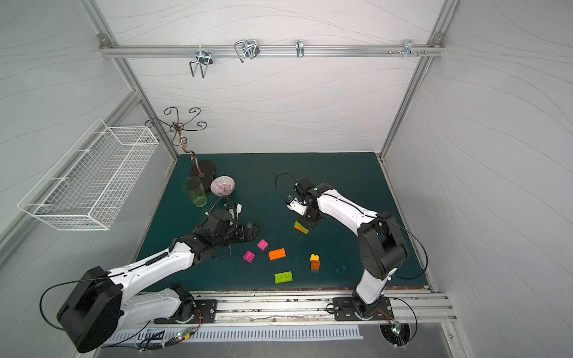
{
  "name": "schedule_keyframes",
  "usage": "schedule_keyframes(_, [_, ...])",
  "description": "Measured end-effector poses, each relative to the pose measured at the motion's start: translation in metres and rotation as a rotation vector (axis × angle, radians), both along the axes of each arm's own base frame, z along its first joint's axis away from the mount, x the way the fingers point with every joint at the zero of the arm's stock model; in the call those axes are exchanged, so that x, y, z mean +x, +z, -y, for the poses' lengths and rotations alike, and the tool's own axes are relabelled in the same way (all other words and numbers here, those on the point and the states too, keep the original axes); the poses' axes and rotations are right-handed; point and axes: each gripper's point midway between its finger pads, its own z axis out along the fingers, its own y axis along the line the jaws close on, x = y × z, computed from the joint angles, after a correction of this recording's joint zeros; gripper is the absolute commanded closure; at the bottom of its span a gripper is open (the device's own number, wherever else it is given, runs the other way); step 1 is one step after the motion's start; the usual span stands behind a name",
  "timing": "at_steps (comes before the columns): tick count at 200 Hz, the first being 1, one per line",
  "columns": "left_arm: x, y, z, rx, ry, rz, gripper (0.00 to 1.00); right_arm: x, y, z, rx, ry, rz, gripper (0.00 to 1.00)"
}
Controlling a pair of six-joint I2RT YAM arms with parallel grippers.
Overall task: Assemble the letter p with lego
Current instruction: Assemble the lego brick with the lego brick.
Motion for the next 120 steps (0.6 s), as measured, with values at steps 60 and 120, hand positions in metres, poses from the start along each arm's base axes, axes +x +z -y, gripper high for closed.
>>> schedule_keyframes(60, [0.000, 0.002, 0.000, -0.003, -0.001, 0.005, 0.01, -0.008, 0.000, -0.007, 0.038, -0.007, -0.042, 0.83])
schedule_keyframes(120, [0.000, 0.002, 0.000, -0.003, -0.001, 0.005, 0.01, -0.006, 0.001, 0.003, -0.026, -0.056, -0.026, 0.82])
